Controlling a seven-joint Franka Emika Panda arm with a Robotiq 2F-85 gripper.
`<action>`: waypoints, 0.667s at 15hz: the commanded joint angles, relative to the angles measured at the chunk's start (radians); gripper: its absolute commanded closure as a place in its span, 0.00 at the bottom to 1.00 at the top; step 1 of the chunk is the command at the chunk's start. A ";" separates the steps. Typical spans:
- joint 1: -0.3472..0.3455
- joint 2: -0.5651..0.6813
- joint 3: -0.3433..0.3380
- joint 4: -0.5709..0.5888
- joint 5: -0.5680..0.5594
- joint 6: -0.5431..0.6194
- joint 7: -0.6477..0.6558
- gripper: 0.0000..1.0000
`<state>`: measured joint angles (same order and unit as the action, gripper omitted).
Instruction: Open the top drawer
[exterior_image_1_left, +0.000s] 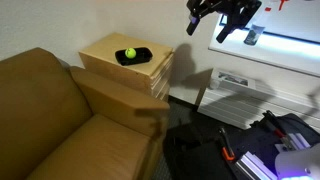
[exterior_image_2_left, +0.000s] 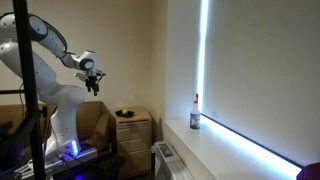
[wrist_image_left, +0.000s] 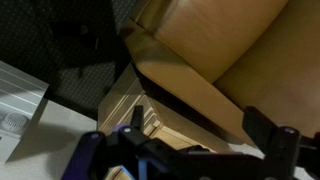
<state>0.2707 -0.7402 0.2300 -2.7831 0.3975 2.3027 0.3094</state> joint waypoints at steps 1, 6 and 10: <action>-0.001 0.000 0.000 -0.001 -0.001 -0.005 0.000 0.00; -0.017 0.052 -0.035 -0.002 0.052 0.031 0.035 0.00; -0.013 0.026 -0.029 0.007 0.043 0.021 0.028 0.00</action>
<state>0.2625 -0.7134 0.1977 -2.7780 0.4375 2.3274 0.3402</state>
